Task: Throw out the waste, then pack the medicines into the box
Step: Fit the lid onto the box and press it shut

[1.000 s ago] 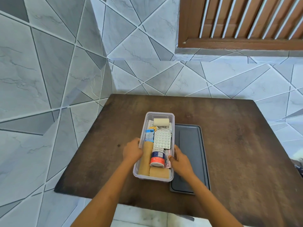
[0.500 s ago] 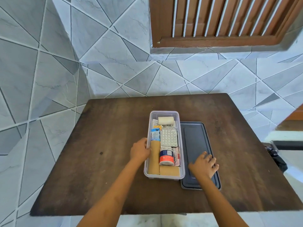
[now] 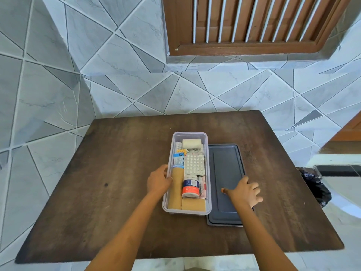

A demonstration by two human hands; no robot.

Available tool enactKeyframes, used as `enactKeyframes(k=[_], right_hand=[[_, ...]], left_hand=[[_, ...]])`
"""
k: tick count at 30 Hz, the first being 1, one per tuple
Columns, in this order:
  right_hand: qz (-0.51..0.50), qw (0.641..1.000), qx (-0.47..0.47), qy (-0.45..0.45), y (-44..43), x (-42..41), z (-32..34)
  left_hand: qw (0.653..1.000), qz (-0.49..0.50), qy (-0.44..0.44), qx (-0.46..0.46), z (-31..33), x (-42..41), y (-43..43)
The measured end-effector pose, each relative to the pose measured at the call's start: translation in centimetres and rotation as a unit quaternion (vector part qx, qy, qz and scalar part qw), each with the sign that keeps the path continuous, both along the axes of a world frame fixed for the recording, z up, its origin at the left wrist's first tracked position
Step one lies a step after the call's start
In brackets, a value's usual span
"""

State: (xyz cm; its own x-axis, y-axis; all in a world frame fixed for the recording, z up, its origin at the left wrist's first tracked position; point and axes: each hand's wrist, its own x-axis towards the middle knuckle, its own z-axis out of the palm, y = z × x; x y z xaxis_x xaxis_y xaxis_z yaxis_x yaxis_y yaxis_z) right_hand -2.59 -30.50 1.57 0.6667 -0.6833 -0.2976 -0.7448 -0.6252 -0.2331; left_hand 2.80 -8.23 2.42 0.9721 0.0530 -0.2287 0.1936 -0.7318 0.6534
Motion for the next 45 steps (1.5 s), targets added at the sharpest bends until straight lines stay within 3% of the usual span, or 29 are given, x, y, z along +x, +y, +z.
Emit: enactKeyframes(k=[2,5,8,11,13,15,17,23,28,31,39,45], right_hand=[[-0.006,0.997,0.004,-0.071,-0.6,0.1,0.8],[0.015,0.985,0.087,-0.148,-1.6,0.9,2.4],[0.083,0.966,0.155,-0.19,-1.4,2.1,4.2],[0.111,0.949,0.155,-0.253,0.5,2.2,6.7],[0.131,0.945,0.126,-0.274,2.3,2.0,8.3],[0.17,0.947,0.091,-0.259,4.2,1.5,9.2],[0.216,0.941,0.072,-0.252,5.8,1.1,9.0],[0.317,0.909,0.18,-0.204,7.1,0.8,6.0],[0.213,0.948,0.178,-0.159,5.1,1.2,3.4],[0.174,0.935,0.268,-0.155,4.9,1.1,2.9],[0.069,0.913,0.337,-0.221,5.4,1.7,1.5],[0.029,0.89,0.378,-0.254,5.9,2.3,0.4]], left_hand=[[1.0,-0.003,0.008,0.005,-0.1,0.2,0.1],[0.999,0.005,0.023,0.044,0.4,0.3,-0.4],[0.994,0.071,-0.05,0.072,1.7,0.5,-1.6],[0.992,0.025,-0.108,-0.053,3.8,1.3,-3.6],[0.981,-0.015,-0.044,-0.188,5.6,1.5,-5.1],[0.946,-0.028,0.056,-0.318,7.3,1.9,-6.4],[0.929,-0.034,0.093,-0.357,7.8,2.7,-7.1],[0.965,0.049,0.007,-0.258,6.2,5.5,-4.9],[0.974,0.083,0.002,-0.212,4.1,6.3,-1.3],[0.978,0.099,-0.003,-0.182,2.6,6.1,-0.7],[0.984,0.081,-0.019,-0.16,1.3,6.8,-1.3],[0.987,0.063,0.039,-0.14,0.2,8.3,-0.9]])
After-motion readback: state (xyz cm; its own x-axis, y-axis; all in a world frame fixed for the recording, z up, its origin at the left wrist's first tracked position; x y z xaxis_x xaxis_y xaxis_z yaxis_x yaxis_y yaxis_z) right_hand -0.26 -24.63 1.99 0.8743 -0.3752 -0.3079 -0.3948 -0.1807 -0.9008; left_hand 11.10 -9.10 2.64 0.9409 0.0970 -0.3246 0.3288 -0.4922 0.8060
